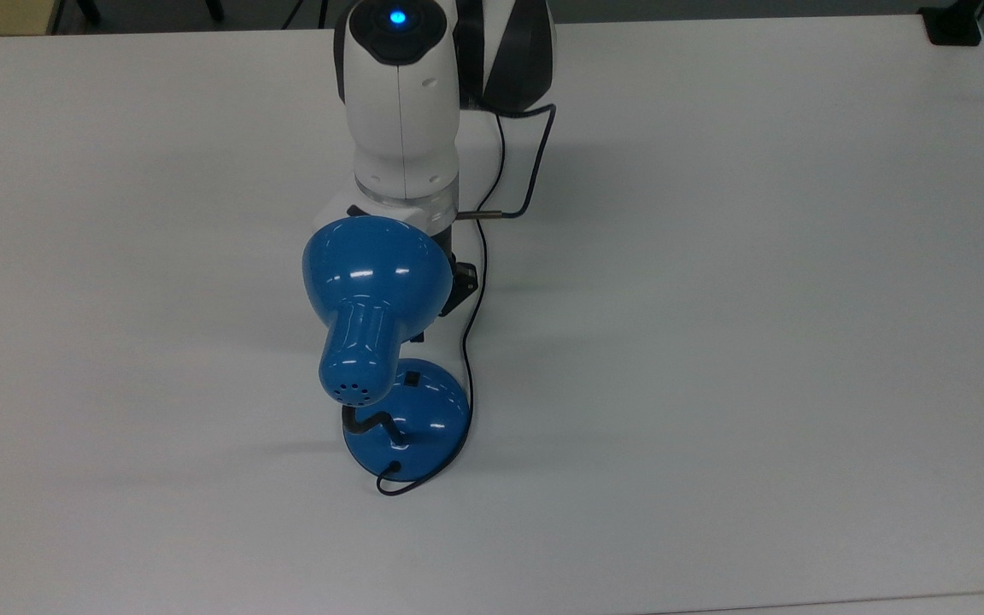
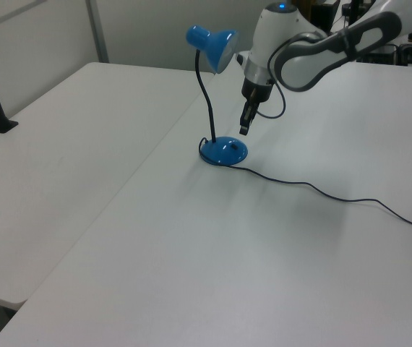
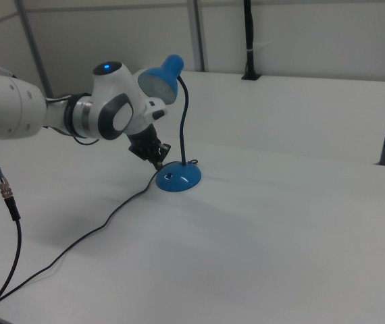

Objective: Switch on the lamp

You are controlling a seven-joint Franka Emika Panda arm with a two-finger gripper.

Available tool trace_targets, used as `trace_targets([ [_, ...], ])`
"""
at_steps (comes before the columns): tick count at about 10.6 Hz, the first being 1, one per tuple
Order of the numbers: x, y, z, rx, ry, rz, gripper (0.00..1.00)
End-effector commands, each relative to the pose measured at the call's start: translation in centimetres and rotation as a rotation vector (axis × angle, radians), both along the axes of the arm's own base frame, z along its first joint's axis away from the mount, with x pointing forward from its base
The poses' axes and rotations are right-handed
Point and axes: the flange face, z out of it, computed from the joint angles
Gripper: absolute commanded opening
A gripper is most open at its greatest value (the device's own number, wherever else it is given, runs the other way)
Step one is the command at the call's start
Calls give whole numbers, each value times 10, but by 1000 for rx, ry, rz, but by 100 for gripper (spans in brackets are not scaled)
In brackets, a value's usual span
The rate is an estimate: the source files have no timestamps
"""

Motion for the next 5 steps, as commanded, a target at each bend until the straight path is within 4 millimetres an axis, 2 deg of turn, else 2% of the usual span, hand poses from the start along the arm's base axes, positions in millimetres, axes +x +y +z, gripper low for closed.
trace_targets([
  [1,16,3,-24,1,-17,-8,0],
  [5,29,6,-39,12,-83,-42,0],
])
